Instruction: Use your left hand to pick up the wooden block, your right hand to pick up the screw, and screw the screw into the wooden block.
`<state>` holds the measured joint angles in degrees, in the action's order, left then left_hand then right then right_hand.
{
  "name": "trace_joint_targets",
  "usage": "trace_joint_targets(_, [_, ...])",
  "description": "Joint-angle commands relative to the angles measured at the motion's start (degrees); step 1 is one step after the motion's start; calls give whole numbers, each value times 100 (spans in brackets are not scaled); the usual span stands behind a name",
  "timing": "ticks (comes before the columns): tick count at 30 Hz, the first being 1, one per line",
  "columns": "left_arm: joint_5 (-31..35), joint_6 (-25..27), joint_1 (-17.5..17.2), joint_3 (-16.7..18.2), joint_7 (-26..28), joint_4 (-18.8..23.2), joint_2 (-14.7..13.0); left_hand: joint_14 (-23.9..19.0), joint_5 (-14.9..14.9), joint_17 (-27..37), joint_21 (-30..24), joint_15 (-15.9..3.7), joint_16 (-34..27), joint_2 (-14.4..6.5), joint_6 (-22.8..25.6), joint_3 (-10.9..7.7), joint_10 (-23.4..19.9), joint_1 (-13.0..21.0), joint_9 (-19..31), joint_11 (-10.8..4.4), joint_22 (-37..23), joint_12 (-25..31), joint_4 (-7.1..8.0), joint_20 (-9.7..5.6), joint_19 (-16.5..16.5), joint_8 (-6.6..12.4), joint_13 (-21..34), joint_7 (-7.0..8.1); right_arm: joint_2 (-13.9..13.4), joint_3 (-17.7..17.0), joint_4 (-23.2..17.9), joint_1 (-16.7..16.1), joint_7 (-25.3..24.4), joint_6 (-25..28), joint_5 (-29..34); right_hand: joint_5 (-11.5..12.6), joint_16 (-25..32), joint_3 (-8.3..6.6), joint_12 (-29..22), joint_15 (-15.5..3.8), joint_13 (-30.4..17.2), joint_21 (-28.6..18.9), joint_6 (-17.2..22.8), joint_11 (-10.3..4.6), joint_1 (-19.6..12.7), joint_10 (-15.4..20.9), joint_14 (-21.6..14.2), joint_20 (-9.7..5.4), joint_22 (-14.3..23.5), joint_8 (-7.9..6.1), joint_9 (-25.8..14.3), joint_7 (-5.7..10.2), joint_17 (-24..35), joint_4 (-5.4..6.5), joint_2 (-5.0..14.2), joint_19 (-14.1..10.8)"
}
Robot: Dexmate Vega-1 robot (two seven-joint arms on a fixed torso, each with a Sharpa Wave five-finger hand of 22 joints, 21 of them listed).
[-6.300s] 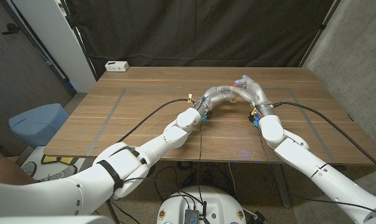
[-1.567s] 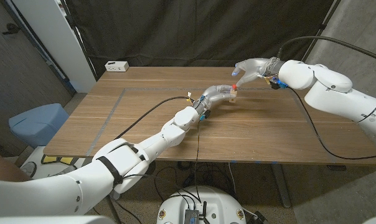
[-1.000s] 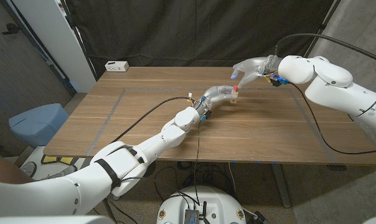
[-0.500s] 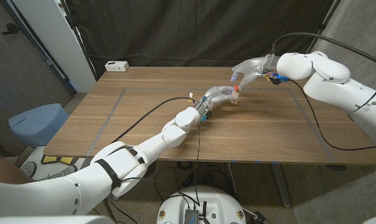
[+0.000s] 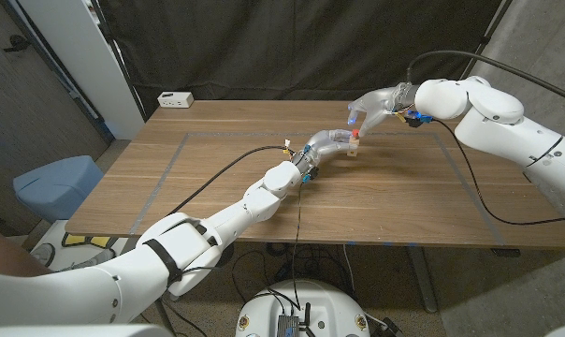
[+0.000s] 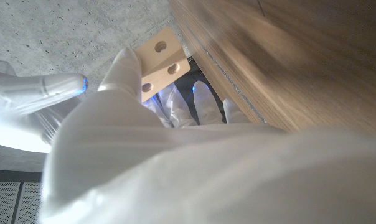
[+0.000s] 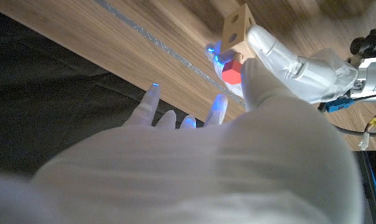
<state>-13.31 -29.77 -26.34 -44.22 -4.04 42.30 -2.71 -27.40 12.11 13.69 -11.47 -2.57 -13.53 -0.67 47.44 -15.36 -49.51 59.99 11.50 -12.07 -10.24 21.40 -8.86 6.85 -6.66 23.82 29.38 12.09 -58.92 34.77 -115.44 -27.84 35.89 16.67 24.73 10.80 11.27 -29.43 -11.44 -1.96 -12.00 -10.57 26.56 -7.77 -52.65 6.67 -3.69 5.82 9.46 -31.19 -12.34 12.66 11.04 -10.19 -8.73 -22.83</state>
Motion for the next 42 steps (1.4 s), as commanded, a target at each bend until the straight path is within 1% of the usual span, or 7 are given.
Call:
trace_joint_targets(1, [4, 12, -12, -1, 12, 23, -6, -53, 33, 29, -15, -629, -2, -302, 478, -7, -122, -217, 70, -61, -19, 47, 34, 8, -53, 34, 493, -181, 41, -27, 99, -3, 72, -69, -9, -16, 45, -37, -28, -77, -8, -29, 118, -44, -84, 51, -51, -94, 12, -70, -31, -19, 15, 33, 12, -22])
trace_joint_targets(9, [4, 25, -27, 2, 20, 54, -20, -51, 33, 30, -15, -631, -1, -300, 477, -6, -119, -210, 70, -59, -19, 43, 30, 5, -53, 32, 495, -187, 88, 0, 202, 12, 62, -119, -22, -15, 64, -36, -38, -108, -8, -35, 205, -23, -89, 100, -85, -234, 8, -126, -64, -30, 23, 50, 28, -67])
trace_joint_targets(11, [5, 31, -31, 2, 23, 65, -24, -50, 34, 30, -16, -631, 0, -301, 481, -8, -117, -206, 70, -59, -19, 41, 29, 5, -53, 34, 494, -186, 96, 4, 226, 17, 65, -126, -30, -13, 68, -32, -35, -113, -9, -42, 224, -12, -98, 110, -98, -397, 8, -152, -87, -43, 25, 52, 26, -108])
trace_joint_targets(15, [8, 59, -46, 1, 36, 104, -37, -47, 34, 34, -16, -625, -1, -310, 474, -8, -116, -212, 71, -58, -19, 38, 35, 9, -55, 30, 493, -190, 106, 4, 255, 17, 76, -132, -69, -12, 82, -11, -29, -118, -9, -64, 263, 6, -106, 122, -131, -579, 8, -196, -119, -99, 25, 65, 51, -208])
trace_joint_targets(22, [17, 48, -45, -5, 36, 102, -36, -52, 35, 34, -15, -623, -3, -306, 471, -6, -116, -211, 71, -59, -19, 37, 33, 8, -51, 28, 496, -188, 111, 11, 271, 12, 49, -140, -66, -8, 106, -11, -38, -147, -10, -91, 380, 48, -129, 175, -201, -751, 6, -281, -155, -164, 36, 62, 51, -350])
trace_joint_targets(28, [29, 72, -64, -9, 52, 161, -57, -52, 36, 33, -15, -620, -1, -306, 480, -8, -115, -205, 71, -60, -19, 35, 29, 9, -51, 31, 498, -183, 118, 7, 283, -5, 18, -143, -91, -9, 122, -10, -47, -171, -10, -96, 464, 47, -130, 224, -246, -807, 3, -342, -178, -234, 47, 67, 53, -424])
trace_joint_targets(42, [33, 107, -82, -18, 50, 218, -65, -48, 36, 37, -16, -625, -1, -310, 471, -7, -116, -204, 72, -60, -19, 29, 32, 11, -53, 25, 500, -183, 108, -24, 280, -55, -78, -169, -157, -8, 148, -6, -55, -224, -9, -85, 648, 46, -181, 304, -323, -853, 1, -480, -232, -261, 56, 67, 100, -518])
